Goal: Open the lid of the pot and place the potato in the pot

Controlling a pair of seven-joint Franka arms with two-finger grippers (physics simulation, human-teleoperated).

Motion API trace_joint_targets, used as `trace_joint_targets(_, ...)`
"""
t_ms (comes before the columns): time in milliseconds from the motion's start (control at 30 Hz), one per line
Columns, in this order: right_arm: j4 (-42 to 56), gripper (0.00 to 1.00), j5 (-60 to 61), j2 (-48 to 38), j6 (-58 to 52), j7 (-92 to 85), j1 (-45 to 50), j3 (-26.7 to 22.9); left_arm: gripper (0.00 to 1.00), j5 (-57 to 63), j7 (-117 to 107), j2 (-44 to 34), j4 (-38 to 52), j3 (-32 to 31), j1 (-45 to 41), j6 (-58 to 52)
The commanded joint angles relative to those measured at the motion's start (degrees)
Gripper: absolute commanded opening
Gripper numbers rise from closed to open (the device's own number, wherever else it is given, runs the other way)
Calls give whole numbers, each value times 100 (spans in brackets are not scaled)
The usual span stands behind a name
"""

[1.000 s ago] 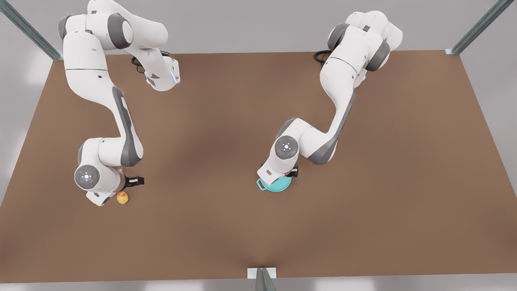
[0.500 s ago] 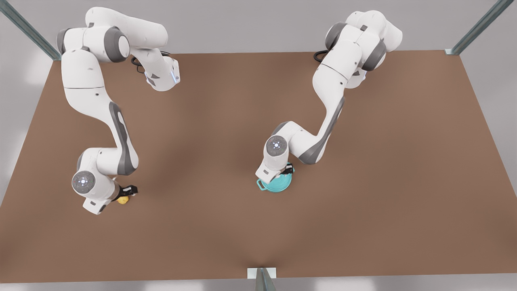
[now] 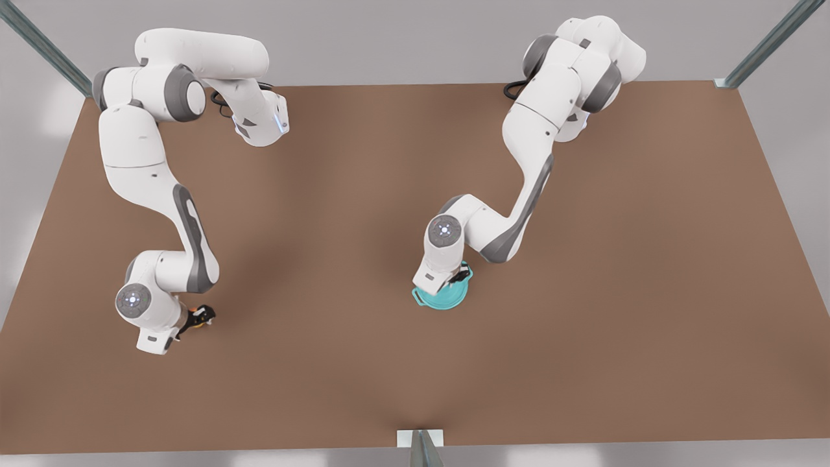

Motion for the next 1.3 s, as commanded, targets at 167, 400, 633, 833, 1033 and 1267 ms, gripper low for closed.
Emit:
trace_joint_targets(167,-265,96,24,-10,101,-1506,-157,184,43,-106,1569,183,498,46,2195,-512)
trace_joint_targets(400,-380,92,42,-203,-30,-1550,-324,316,100,-264,2236,553,507,20,2600,139)
trace_joint_targets(633,-415,67,42,-194,-30,-1594,-359,316,100,-897,5559,-2946,-592,29,3892,-3236)
trace_joint_targets(833,-406,56,33,-185,-109,-1603,-359,316,100,-1011,5577,-2550,-504,-6,3805,-2683)
trace_joint_targets(1033,-389,54,42,-396,-496,-1594,-342,483,100,-1037,5515,-2515,-521,11,3769,-2366)
trace_joint_targets(1267,-55,54,68,-871,-1137,-1541,-8,1072,100,-1028,5515,-2479,-504,11,3778,-2314)
